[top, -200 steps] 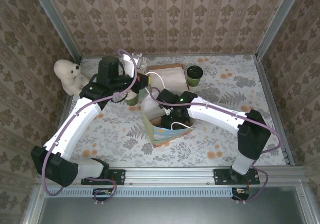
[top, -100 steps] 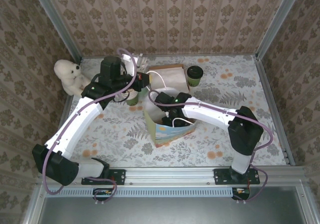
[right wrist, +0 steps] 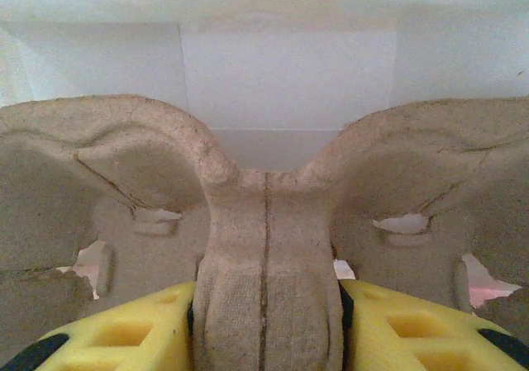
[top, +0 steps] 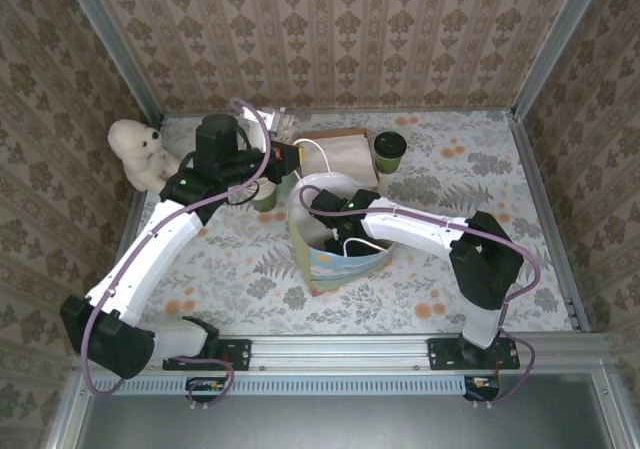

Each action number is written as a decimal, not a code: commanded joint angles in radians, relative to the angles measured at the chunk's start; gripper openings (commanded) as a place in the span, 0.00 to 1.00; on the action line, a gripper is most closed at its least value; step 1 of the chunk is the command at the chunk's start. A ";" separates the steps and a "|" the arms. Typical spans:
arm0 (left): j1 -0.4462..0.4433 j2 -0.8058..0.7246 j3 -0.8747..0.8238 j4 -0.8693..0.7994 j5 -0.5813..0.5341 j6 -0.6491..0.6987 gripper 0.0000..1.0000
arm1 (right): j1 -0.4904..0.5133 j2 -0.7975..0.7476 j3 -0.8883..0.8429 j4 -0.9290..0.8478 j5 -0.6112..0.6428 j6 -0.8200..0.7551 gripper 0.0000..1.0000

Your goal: Pack the takeout coffee

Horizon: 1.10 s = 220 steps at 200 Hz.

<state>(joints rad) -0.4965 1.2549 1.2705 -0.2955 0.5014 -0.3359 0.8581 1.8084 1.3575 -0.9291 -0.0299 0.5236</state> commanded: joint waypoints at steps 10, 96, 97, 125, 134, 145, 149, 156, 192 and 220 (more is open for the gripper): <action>-0.005 -0.020 0.003 0.049 0.018 0.017 0.00 | 0.005 0.024 -0.026 0.013 0.029 -0.002 0.47; -0.007 -0.007 -0.002 -0.013 0.005 0.003 0.00 | 0.005 0.019 -0.125 0.236 0.063 -0.007 0.49; -0.007 -0.007 -0.002 -0.014 0.004 0.003 0.00 | 0.005 0.020 -0.125 0.236 0.063 -0.008 0.49; 0.001 -0.004 -0.004 -0.032 -0.001 -0.018 0.00 | 0.006 0.022 -0.107 0.238 0.080 -0.012 0.50; 0.009 -0.006 -0.008 -0.028 0.001 -0.039 0.00 | 0.005 0.016 -0.114 0.256 0.088 -0.012 0.51; 0.019 -0.006 -0.010 -0.024 0.005 -0.068 0.00 | 0.005 0.015 -0.123 0.279 0.101 -0.017 0.54; 0.023 -0.005 -0.008 -0.026 0.007 -0.079 0.00 | 0.005 0.017 -0.125 0.285 0.106 -0.017 0.56; 0.030 -0.002 -0.006 -0.026 0.014 -0.094 0.00 | 0.006 0.023 -0.129 0.293 0.116 -0.017 0.57; 0.034 0.012 0.008 -0.031 0.027 -0.103 0.00 | 0.006 0.072 -0.116 0.277 0.100 -0.028 0.60; 0.033 0.019 0.014 -0.053 0.016 -0.085 0.00 | 0.005 0.051 -0.083 0.243 0.030 -0.031 0.70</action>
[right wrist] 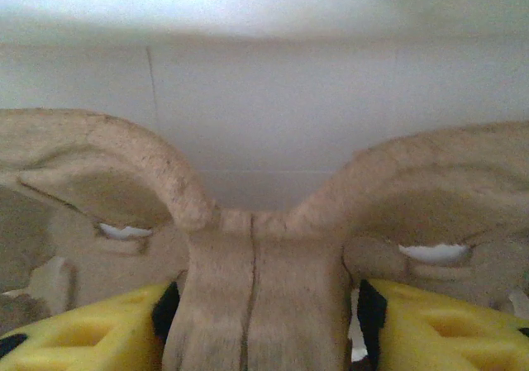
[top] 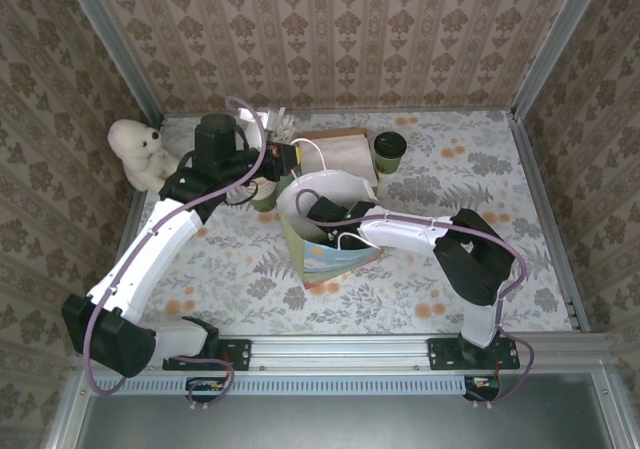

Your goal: Pack the takeout coffee

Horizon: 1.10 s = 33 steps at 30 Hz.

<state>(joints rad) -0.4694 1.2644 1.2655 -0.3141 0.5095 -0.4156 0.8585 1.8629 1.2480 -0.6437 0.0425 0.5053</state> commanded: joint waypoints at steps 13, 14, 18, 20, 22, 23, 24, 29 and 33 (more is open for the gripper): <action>0.007 0.039 0.057 -0.106 0.024 0.126 0.00 | 0.004 -0.163 0.009 0.028 -0.169 -0.284 0.99; 0.007 0.038 0.060 -0.106 0.030 0.134 0.00 | 0.004 -0.165 0.016 0.020 -0.188 -0.317 1.00; 0.006 0.036 0.064 -0.099 0.052 0.160 0.00 | 0.004 -0.166 0.055 -0.012 -0.233 -0.424 1.00; 0.006 0.033 0.062 -0.096 0.063 0.177 0.00 | 0.003 -0.175 0.066 -0.024 -0.246 -0.504 1.00; 0.006 0.030 0.058 -0.094 0.072 0.195 0.00 | 0.003 -0.179 0.075 -0.038 -0.277 -0.602 1.00; 0.006 0.030 0.059 -0.095 0.078 0.203 0.00 | 0.003 -0.178 0.078 -0.043 -0.288 -0.639 0.99; 0.006 0.032 0.062 -0.098 0.083 0.212 0.00 | 0.002 -0.179 0.080 -0.049 -0.306 -0.701 0.97; 0.006 0.036 0.071 -0.101 0.103 0.231 0.00 | -0.006 -0.195 0.080 -0.060 -0.331 -0.867 0.83; 0.007 0.035 0.071 -0.101 0.106 0.249 0.00 | -0.028 -0.209 0.081 -0.088 -0.339 -0.938 0.66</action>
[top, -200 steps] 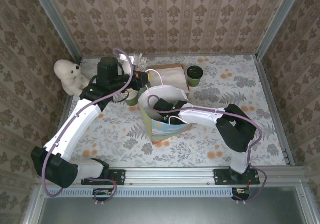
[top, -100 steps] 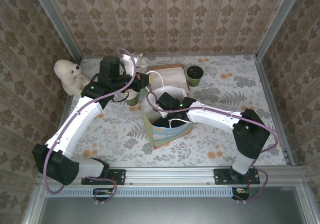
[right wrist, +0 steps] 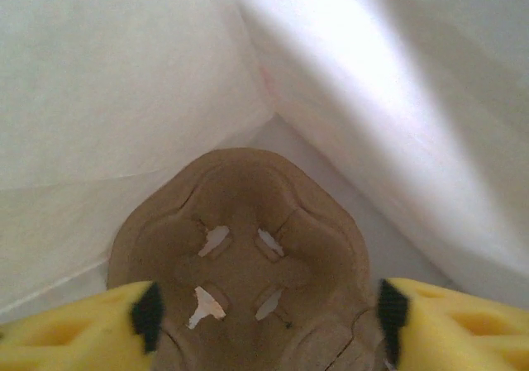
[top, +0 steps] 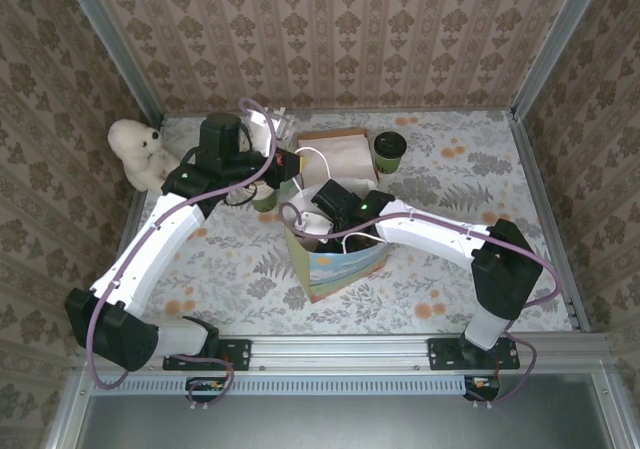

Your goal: Pack the takeout coffee

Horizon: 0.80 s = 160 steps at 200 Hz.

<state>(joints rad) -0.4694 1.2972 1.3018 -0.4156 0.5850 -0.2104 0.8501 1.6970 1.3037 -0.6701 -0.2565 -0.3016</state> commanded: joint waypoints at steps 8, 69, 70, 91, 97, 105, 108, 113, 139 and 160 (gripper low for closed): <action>0.006 0.003 0.033 0.006 0.046 0.055 0.00 | -0.023 -0.045 0.036 -0.093 -0.024 -0.167 0.61; 0.006 0.014 0.048 -0.002 0.144 0.103 0.00 | -0.029 -0.019 0.048 -0.226 0.022 -0.321 0.12; 0.006 0.013 0.048 -0.002 0.145 0.105 0.00 | -0.029 -0.017 0.050 -0.232 0.022 -0.324 0.12; 0.006 0.001 0.037 0.008 0.150 0.120 0.00 | -0.030 0.037 0.087 -0.307 0.066 -0.380 0.05; 0.006 -0.001 0.037 0.010 0.150 0.121 0.00 | -0.030 0.050 0.090 -0.310 0.070 -0.396 0.04; 0.006 -0.001 0.040 0.008 0.155 0.120 0.00 | -0.031 0.058 0.088 -0.305 0.071 -0.416 0.03; 0.006 -0.001 0.042 0.007 0.160 0.120 0.00 | -0.030 0.061 0.086 -0.301 0.071 -0.423 0.02; 0.006 -0.001 0.046 0.005 0.166 0.123 0.00 | -0.030 0.065 0.083 -0.294 0.073 -0.435 0.02; 0.006 -0.005 0.058 0.004 0.186 0.109 0.00 | -0.031 0.093 0.083 -0.284 0.110 -0.473 0.02; 0.006 -0.011 0.047 0.023 0.194 0.102 0.00 | -0.030 0.123 0.074 -0.269 0.132 -0.488 0.03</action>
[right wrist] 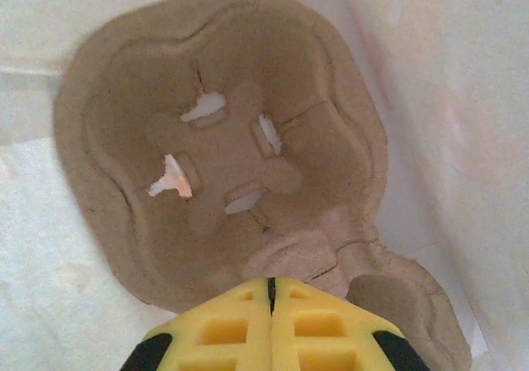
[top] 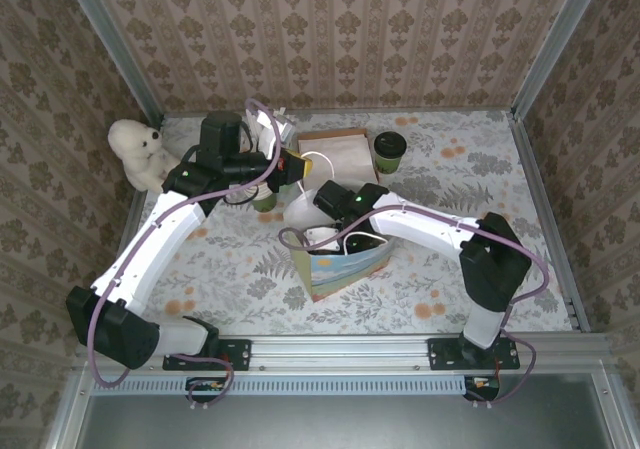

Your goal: Pack the takeout coffee

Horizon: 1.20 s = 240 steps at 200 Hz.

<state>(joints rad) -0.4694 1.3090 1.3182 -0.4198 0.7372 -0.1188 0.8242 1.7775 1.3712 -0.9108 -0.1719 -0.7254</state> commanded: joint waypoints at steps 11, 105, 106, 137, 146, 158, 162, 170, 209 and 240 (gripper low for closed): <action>0.006 -0.025 0.028 0.030 0.042 0.009 0.00 | -0.004 0.064 -0.009 0.008 0.080 -0.070 0.03; 0.037 -0.039 0.015 0.034 0.015 0.008 0.00 | -0.009 -0.005 -0.067 0.139 -0.024 -0.112 0.04; 0.037 -0.040 0.015 0.034 0.014 0.008 0.00 | -0.009 -0.007 -0.068 0.139 -0.027 -0.111 0.03; 0.038 -0.039 0.004 0.047 0.012 0.001 0.00 | -0.019 -0.037 -0.086 0.095 -0.025 -0.117 0.00; 0.038 -0.038 0.006 0.047 0.019 0.000 0.00 | -0.020 -0.031 -0.100 0.097 0.002 -0.122 0.00; 0.038 -0.030 0.013 0.046 0.031 0.001 0.00 | -0.019 -0.018 -0.129 0.125 0.025 -0.123 0.00; 0.038 -0.027 0.017 0.043 0.036 0.001 0.00 | -0.019 -0.012 -0.139 0.135 0.029 -0.124 0.00; 0.039 -0.018 0.025 0.040 0.046 0.002 0.00 | -0.020 0.002 -0.152 0.146 0.029 -0.125 0.00; 0.041 0.010 0.044 0.032 0.064 -0.001 0.00 | -0.020 0.087 -0.158 0.185 -0.018 -0.091 0.00; 0.043 0.018 0.043 0.038 0.066 -0.007 0.00 | -0.022 0.113 -0.159 0.214 0.001 -0.087 0.00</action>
<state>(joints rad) -0.4358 1.3178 1.3251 -0.4118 0.7685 -0.1196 0.8062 1.8133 1.2388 -0.7349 -0.1925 -0.8124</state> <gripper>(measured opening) 0.048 0.068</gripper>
